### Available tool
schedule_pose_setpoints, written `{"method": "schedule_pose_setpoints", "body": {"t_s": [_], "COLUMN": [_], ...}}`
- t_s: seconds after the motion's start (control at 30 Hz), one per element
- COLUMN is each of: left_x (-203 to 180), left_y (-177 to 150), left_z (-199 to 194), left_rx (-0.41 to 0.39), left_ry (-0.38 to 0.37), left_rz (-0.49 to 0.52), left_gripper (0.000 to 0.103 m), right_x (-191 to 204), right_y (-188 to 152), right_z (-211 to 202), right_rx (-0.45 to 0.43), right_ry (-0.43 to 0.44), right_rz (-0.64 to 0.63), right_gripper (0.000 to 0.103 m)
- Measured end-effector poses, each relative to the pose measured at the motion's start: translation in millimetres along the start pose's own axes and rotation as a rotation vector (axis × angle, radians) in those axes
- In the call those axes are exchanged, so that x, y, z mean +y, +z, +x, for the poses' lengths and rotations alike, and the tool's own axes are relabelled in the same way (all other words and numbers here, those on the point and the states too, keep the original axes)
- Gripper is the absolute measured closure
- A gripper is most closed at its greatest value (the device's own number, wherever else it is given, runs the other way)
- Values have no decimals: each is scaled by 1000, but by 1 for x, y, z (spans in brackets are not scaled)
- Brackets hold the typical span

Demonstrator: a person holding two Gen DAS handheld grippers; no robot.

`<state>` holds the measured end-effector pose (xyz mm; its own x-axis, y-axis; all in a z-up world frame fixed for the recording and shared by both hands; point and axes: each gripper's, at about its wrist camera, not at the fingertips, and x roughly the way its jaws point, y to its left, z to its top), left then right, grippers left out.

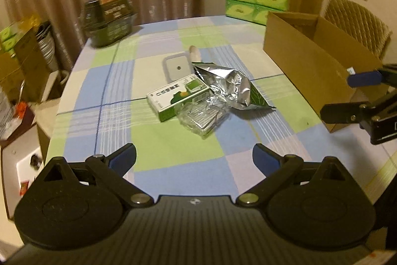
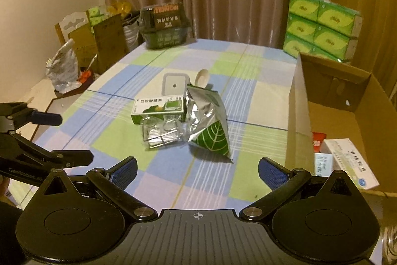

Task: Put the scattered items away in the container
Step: 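Withdraw both tools from the cardboard box toward the table, then grasp the silver foil tea bag with the right gripper while the left gripper approaches the plastic soap dish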

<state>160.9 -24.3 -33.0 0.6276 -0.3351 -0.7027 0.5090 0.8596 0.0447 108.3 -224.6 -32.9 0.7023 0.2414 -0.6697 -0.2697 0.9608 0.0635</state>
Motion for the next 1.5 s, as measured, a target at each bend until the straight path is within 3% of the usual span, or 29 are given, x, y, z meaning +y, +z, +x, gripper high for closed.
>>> {"method": "schedule_pose_setpoints", "body": {"t_s": [0.47,0.67,0.8,0.9,1.0,1.1,1.37,1.5], "left_x": [6,4,9,7,5,6,22,22], "left_y": [17,18,23,25,26,25,15,8], "left_z": [101,137,156,167,173,173,148,139], "left_rx": [27,15,37,45,43,41,111,119], "left_ry": [-104,-142,-210,-220,-233,-207,-153,-112], "left_rz": [154,290,321,342,348,342,172,147], "left_gripper": [12,13,26,26,28,45,46,46], "right_x": [-13,-24,-28,-32,-34,-35,-29,-22], "right_y": [21,26,26,25,27,32,43,44], "right_z": [81,105,118,128,137,145,179,197], "right_rx": [75,98,114,126,136,142,189,215], "right_ry": [-6,-13,-11,-12,-11,-5,-10,-32], "right_rz": [-26,-28,-29,-20,-15,2,-22,-89], "right_gripper": [2,2,2,2,2,2,2,2]}}
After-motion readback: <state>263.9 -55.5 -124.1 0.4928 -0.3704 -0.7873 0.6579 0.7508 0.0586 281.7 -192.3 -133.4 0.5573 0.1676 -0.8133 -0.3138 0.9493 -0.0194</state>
